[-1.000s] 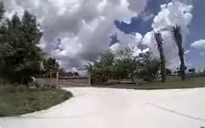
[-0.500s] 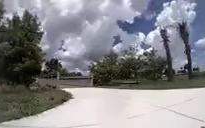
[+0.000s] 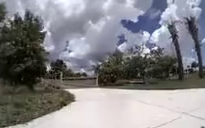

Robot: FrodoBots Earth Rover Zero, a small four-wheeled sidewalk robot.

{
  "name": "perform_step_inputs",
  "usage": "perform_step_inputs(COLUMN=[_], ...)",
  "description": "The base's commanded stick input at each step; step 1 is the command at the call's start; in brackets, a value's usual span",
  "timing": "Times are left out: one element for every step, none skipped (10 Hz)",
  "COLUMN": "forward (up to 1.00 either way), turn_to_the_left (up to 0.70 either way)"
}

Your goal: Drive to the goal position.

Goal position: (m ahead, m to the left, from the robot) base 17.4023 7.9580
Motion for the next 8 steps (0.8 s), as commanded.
perform_step_inputs(forward=[0.70,0.70,0.70,0.70,0.70,0.70,0.70,0.70], turn_to_the_left=[0.00,0.00,0.00,0.05,0.35,0.35,0.35,0.35])
